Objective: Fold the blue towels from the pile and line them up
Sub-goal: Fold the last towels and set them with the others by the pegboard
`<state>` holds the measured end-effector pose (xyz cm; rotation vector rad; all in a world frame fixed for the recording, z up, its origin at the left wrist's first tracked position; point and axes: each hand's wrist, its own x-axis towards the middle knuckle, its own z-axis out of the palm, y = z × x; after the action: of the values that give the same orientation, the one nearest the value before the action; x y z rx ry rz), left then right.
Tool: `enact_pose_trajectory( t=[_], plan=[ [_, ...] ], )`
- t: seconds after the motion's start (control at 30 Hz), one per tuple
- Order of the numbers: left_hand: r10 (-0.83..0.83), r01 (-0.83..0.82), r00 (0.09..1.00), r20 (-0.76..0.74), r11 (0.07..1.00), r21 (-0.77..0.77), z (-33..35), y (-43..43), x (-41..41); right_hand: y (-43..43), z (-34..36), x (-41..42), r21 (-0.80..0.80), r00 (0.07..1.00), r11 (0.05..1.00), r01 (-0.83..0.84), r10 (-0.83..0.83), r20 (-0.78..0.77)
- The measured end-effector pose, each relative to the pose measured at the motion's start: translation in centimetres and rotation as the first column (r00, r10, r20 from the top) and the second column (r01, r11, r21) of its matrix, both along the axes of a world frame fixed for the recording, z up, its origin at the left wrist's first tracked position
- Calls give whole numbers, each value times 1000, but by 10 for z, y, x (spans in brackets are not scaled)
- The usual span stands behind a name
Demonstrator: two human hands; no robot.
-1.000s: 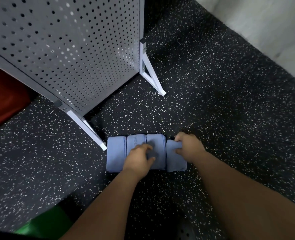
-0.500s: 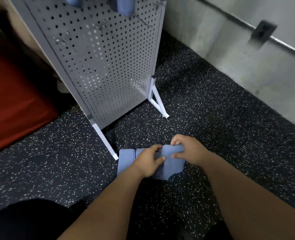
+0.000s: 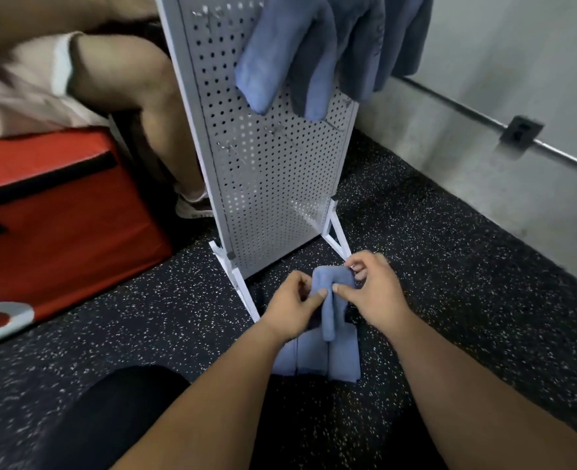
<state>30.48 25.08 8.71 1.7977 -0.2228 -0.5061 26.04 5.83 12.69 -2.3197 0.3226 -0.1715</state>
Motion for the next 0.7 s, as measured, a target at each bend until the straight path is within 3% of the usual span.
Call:
enact_pose_trajectory(
  t=[0.23,0.7],
  plan=[
    [176,-173,982,70,984,-50,39,37,6,55,14,10,204,997,979,8,-22,68],
    [322,-326,910,261,945,-29,115,82,13,105,82,22,243,991,969,-45,12,136]
  ],
)
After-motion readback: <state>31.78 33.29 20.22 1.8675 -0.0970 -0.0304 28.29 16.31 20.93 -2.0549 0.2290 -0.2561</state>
